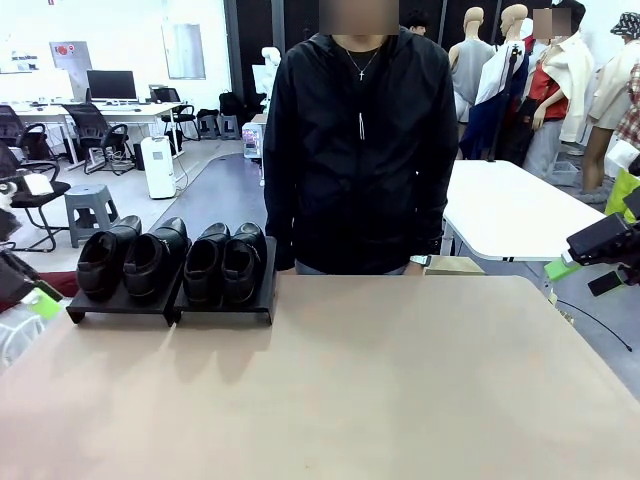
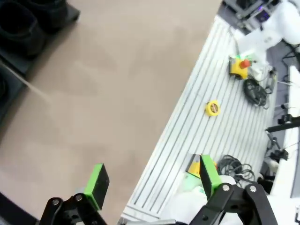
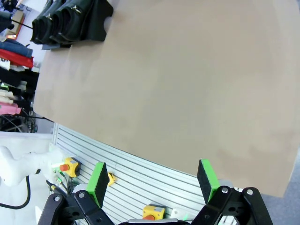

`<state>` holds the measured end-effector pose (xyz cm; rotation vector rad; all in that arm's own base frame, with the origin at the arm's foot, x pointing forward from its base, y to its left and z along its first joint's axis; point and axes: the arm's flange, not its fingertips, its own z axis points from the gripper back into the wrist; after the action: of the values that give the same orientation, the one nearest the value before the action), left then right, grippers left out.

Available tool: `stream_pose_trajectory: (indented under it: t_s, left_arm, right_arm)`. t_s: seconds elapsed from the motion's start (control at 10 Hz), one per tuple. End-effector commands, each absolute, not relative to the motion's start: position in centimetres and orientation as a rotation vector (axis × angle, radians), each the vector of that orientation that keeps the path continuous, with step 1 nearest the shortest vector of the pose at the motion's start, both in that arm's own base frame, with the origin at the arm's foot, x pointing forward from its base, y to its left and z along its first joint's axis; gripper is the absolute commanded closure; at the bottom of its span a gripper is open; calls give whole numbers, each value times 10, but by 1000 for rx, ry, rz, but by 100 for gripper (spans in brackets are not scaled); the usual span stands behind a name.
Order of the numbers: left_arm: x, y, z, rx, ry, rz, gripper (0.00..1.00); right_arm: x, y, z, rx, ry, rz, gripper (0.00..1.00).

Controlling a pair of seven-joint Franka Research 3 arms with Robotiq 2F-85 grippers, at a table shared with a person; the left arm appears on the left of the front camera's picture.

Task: Organize the shoes by placing them on the stand.
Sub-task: Place the Shoe from the middle of the table onto the Shoes Stand.

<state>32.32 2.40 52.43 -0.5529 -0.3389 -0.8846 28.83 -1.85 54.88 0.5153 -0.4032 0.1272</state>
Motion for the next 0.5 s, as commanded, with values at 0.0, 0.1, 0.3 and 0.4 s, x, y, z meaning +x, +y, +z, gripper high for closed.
stream_pose_trajectory:
  t_s: [0.0,0.1,0.3,0.4]
  left_arm:
    - [323,14,523,-522,-351,-847,0]
    - [323,14,523,-522,-351,-847,0]
    - [323,14,523,-522,-351,-847,0]
    - [323,14,523,-522,-351,-847,0]
  right_arm:
    - [287,-18,550,509,-396,106,0]
    - [287,-18,550,509,-396,106,0]
    - [287,-18,550,509,-396,106,0]
    - [287,-18,550,509,-396,106,0]
